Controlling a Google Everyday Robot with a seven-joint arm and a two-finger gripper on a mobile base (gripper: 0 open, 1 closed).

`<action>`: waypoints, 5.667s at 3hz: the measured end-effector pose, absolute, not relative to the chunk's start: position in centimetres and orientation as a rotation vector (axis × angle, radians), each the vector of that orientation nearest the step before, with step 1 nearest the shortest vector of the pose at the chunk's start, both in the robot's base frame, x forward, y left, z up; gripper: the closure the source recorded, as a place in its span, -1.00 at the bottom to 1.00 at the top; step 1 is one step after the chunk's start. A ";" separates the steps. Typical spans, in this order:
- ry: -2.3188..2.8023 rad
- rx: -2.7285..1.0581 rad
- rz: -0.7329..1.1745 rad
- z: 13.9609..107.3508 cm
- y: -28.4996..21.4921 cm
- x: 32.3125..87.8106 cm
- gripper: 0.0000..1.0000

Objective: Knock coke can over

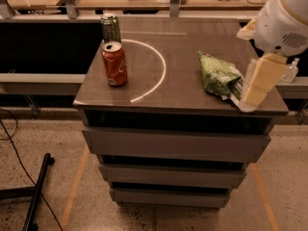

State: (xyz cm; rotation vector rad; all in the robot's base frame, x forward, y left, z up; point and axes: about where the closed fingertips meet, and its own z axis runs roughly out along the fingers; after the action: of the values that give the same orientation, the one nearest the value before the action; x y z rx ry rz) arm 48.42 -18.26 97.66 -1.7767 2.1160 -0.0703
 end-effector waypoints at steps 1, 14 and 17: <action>1.988 -1.851 -0.026 97.7 -13.2 53.4 -1.00; 1.418 -1.414 0.814 88.7 11.5 66.7 0.98; 1.816 -1.788 0.332 93.4 9.9 64.1 1.00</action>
Offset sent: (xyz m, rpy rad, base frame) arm 0.1463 0.1803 0.0056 0.1452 -0.0669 0.3144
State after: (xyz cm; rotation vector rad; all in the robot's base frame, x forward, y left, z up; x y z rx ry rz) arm 64.10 9.87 93.38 -1.7876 1.8159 0.3315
